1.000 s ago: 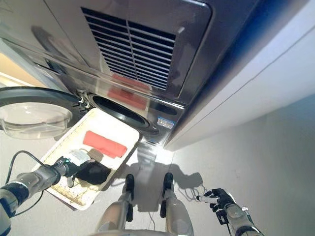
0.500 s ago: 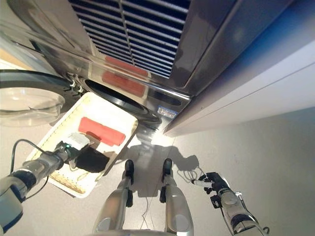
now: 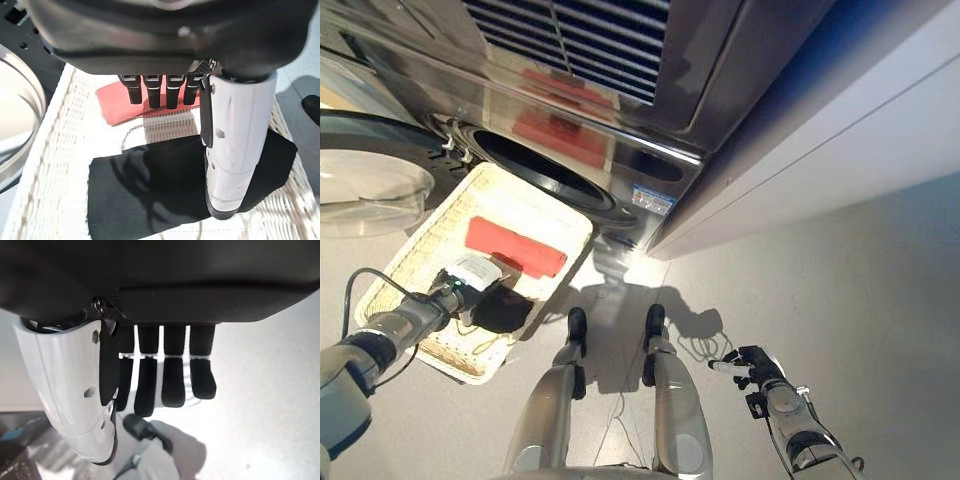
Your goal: Pick up the clothes and place them into the washing machine
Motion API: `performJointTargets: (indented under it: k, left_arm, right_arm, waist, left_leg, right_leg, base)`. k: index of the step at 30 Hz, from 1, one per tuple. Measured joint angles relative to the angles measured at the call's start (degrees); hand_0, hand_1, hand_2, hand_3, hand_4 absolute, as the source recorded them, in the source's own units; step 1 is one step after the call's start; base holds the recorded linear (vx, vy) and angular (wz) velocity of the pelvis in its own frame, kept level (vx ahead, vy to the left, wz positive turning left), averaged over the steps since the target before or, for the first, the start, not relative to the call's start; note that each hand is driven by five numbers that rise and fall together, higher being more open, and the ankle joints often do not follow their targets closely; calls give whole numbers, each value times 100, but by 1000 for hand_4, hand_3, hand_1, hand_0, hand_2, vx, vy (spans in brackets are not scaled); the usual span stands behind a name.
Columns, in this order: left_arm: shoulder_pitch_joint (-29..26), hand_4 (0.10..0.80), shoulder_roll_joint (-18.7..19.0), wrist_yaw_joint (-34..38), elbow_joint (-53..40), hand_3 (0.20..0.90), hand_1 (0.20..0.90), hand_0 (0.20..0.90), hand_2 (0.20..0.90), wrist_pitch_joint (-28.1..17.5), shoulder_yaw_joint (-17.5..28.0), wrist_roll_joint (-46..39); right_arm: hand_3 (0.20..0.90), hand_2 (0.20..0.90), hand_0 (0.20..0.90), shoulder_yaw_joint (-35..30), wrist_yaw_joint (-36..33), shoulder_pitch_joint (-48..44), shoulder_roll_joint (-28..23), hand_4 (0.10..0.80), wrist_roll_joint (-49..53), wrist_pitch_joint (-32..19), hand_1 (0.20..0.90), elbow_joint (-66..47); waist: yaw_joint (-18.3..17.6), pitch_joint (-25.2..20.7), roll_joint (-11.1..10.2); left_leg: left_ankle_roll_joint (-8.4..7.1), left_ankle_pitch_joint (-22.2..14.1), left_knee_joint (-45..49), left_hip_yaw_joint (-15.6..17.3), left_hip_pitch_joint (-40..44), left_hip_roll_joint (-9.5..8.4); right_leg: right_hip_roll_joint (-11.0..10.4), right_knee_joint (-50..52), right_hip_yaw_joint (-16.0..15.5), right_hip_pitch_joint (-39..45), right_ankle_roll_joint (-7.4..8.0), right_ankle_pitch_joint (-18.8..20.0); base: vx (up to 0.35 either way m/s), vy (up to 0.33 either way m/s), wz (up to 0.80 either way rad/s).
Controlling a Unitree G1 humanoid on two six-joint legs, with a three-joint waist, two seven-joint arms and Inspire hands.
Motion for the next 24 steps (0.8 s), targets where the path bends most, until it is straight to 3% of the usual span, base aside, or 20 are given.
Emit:
performJointTargets:
  k: [9,16,23,24]
  left_arm:
    - [30,800,-121,-271,111,900,900,900,900,-9,-214,-122]
    - [-45,800,-113,-309,271,900,900,900,900,21,-208,-362]
    - [-560,800,-99,-293,310,900,900,900,900,83,-167,-535]
    - [-634,775,-99,-293,312,864,864,864,864,89,-157,-535]
  right_arm:
    - [900,900,900,0,-1,-4,-3,800,7,2,900,-2]
    - [900,900,900,3,2,-303,-12,800,32,-7,900,-13]
    - [900,900,900,32,-16,-473,-6,800,271,-8,900,-34]
    - [900,900,900,28,-19,-477,-6,800,288,-13,900,-42]
  waist:
    - [-7,44,-101]
    - [-103,106,-191]
    - [-122,210,-309]
    - [-122,214,-317]
  left_leg:
    - [-15,-75,123,6,-70,-4]
    - [34,-194,583,-2,-648,2]
    - [-7,-480,1279,-133,-1226,10]
    - [-2,-498,1350,-133,-1310,13]
  right_leg:
    - [-15,89,22,-69,5,-19]
    - [-19,338,44,-535,-14,-35]
    - [-96,985,22,-1023,-50,-341]
    - [-98,1071,33,-1106,-36,-347]
  base:
    - [-11,10,0]
    - [-60,4,0]
    - [18,13,7]
    - [0,0,0]
